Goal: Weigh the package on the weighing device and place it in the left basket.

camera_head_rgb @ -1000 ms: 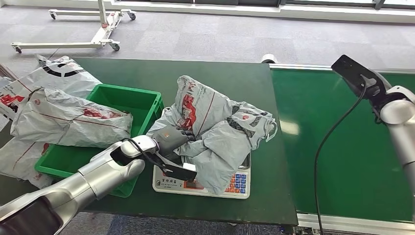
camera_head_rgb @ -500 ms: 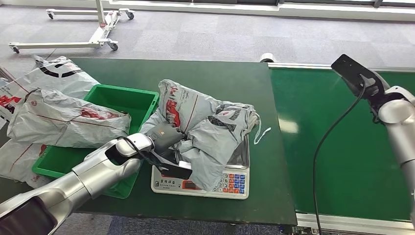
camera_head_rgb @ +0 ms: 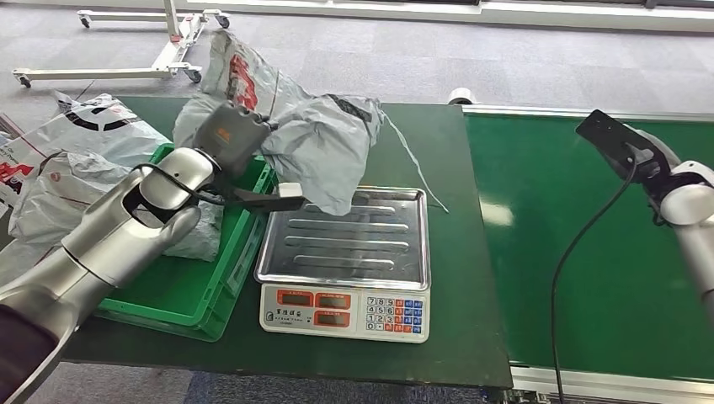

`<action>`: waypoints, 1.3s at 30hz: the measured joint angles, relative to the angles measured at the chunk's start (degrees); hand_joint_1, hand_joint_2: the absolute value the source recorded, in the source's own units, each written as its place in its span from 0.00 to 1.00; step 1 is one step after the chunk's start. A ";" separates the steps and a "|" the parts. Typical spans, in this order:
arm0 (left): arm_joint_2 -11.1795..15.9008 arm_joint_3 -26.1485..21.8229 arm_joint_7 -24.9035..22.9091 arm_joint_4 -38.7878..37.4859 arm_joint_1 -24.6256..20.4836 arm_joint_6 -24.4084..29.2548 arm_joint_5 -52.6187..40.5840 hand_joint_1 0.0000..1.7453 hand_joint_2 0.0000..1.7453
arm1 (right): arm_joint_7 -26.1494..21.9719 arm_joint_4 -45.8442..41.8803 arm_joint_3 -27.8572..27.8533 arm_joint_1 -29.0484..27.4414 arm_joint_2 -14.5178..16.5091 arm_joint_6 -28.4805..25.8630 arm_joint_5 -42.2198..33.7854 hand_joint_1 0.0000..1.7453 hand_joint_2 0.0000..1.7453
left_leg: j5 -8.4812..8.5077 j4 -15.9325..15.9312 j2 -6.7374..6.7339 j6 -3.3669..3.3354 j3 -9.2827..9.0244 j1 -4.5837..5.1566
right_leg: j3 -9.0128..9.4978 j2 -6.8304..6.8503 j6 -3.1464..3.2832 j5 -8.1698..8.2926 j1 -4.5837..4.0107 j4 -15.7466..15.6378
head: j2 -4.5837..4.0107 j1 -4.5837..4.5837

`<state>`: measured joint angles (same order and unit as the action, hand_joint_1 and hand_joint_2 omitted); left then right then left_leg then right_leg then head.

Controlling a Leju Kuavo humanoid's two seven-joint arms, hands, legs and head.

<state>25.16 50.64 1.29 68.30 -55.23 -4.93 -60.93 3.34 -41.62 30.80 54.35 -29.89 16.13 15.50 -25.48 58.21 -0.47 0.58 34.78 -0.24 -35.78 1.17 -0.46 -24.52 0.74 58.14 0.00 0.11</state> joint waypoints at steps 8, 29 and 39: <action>4.46 -5.80 -0.49 0.85 -10.97 0.15 -2.96 1.00 1.00 | -1.02 1.81 0.00 1.72 0.14 -0.90 0.68 0.00 0.00 | 0.02 -0.02 -0.05 0.03 0.06 -0.02 | -0.10 -0.01 0.02 0.02 -0.02 0.01 | 0.00 -0.01; 13.43 -4.66 2.43 3.29 -12.59 -12.03 1.15 1.00 1.00 | -1.28 0.23 -0.93 0.42 -5.13 0.90 -0.34 0.00 0.00 | -0.03 -0.04 -0.33 0.04 0.09 0.03 | -0.26 -0.34 0.02 0.03 0.01 0.01 | 0.00 -0.02; 26.25 -2.80 2.38 7.21 -9.28 -13.80 4.85 1.00 1.00 | -1.43 -2.46 -3.92 -3.04 -8.64 0.30 -1.28 0.00 0.00 | -0.05 -0.06 -0.31 0.07 0.17 -0.01 | -0.32 -0.31 0.07 -0.03 -0.04 0.00 | 0.00 -0.01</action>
<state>51.41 47.84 3.66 75.51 -64.51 -18.73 -56.08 1.91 -44.08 26.87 51.31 -38.53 16.43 14.22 -25.53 58.15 -0.78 0.65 34.96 -0.25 -36.10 0.86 -0.38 -24.55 0.70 58.14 0.00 0.10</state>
